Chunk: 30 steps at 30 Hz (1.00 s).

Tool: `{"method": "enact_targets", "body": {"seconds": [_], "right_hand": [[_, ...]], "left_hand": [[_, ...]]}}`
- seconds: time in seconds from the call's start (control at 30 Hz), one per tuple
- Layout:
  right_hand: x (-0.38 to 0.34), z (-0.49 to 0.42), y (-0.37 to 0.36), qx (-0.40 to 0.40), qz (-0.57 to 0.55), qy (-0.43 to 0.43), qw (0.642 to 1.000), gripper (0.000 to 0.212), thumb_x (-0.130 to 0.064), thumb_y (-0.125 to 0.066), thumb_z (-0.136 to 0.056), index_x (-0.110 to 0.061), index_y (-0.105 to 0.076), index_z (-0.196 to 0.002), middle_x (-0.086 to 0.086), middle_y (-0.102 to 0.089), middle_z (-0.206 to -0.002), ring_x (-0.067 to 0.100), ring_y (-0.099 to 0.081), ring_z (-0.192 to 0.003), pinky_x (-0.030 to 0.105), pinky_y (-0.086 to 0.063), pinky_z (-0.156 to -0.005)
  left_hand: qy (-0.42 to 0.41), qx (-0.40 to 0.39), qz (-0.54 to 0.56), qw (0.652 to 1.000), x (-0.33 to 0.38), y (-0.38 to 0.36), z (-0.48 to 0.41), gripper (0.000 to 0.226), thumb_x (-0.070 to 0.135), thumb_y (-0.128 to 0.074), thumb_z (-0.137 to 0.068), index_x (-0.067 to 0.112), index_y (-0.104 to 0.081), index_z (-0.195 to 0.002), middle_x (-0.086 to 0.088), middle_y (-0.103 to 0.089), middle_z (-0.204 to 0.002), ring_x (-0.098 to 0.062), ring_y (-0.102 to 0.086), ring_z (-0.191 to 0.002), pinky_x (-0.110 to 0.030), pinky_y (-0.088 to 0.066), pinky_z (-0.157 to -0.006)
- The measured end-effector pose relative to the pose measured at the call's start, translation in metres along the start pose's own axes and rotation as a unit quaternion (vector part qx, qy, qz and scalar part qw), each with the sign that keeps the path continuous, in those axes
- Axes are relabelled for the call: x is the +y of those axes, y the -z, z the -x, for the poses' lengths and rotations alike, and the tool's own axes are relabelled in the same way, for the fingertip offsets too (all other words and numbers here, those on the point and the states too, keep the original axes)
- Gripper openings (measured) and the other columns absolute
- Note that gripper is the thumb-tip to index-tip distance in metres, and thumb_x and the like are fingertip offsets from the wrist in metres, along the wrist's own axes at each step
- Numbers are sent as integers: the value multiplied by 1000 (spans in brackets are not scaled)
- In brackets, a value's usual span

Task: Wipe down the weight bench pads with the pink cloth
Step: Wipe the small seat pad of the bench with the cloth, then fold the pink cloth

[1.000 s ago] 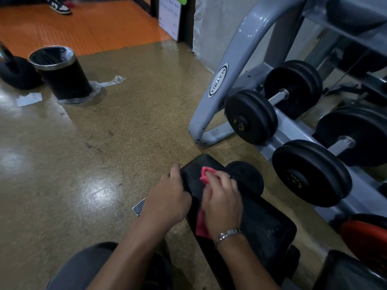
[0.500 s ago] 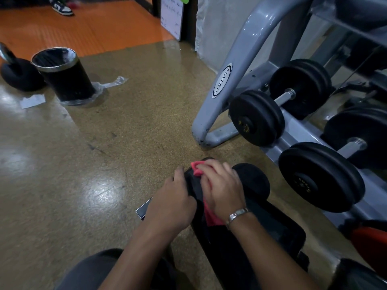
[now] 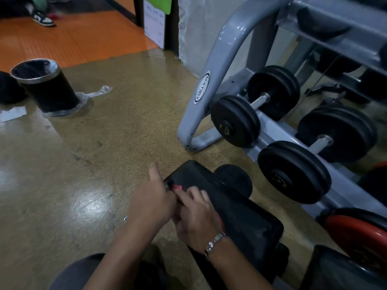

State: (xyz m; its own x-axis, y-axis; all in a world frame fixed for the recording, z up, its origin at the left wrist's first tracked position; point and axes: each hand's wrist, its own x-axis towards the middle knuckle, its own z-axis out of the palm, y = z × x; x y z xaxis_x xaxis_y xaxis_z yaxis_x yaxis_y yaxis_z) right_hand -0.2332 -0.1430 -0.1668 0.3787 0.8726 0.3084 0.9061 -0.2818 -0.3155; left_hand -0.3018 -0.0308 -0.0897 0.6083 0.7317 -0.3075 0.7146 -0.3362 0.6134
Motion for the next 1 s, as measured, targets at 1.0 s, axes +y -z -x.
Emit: {"method": "enact_targets", "body": {"seconds": [1.0], "right_hand": [[38, 113, 210, 458, -587, -481, 462, 26, -5, -63, -95, -12, -67, -120, 13, -74, -110, 26, -72, -97, 32, -60, -62]], "left_hand": [[-378, -156, 209, 888, 118, -58, 121, 10, 24, -74, -89, 31, -73, -96, 9, -74, -92, -10, -69, -89, -30, -55, -82]]}}
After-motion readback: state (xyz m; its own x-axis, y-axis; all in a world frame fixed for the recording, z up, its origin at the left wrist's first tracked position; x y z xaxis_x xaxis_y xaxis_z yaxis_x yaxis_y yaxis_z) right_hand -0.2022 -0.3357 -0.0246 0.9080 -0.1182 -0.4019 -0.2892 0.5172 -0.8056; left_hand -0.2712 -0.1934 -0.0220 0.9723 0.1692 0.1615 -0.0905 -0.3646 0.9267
